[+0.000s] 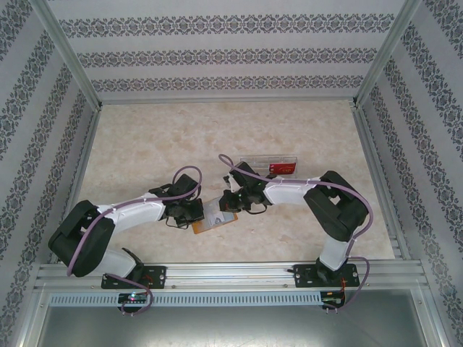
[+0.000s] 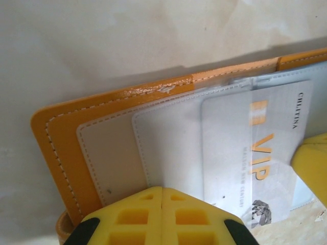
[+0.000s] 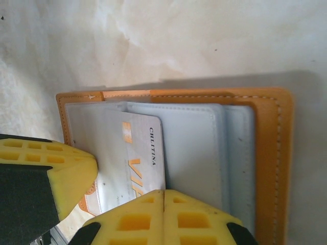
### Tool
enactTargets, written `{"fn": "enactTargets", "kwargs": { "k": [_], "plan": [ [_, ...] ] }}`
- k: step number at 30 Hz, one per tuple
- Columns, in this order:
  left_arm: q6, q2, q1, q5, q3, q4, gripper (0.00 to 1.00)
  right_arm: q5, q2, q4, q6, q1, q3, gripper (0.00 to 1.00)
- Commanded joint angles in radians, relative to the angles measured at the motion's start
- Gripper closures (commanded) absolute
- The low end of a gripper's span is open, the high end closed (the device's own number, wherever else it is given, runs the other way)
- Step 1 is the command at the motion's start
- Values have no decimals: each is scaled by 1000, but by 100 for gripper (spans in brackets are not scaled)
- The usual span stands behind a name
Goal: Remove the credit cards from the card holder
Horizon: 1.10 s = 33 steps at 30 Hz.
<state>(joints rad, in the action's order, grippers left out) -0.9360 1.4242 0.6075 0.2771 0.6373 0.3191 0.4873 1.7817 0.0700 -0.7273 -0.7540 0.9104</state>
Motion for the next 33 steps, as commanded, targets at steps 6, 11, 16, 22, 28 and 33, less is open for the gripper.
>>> {"fn": "enactTargets", "kwargs": {
  "k": [6, 11, 16, 22, 28, 33],
  "plan": [
    [11, 26, 3, -39, -1, 84, 100, -17, -74, 48, 53, 54, -49, 100],
    [15, 23, 3, -39, 1, 87, 100, -25, -110, 116, 121, 91, -37, 100],
    [30, 2, 3, -49, 22, 115, 100, -33, -158, 181, 172, 111, -6, 100],
    [110, -67, -2, -134, 125, 261, 88, -87, -224, 282, 224, 114, 53, 100],
    [140, -178, -11, -182, 188, 314, 77, -209, -310, 454, 362, 114, 151, 100],
    [141, -293, -17, -234, 213, 319, 43, -369, -408, 557, 539, 107, 204, 100]
  ]
}}
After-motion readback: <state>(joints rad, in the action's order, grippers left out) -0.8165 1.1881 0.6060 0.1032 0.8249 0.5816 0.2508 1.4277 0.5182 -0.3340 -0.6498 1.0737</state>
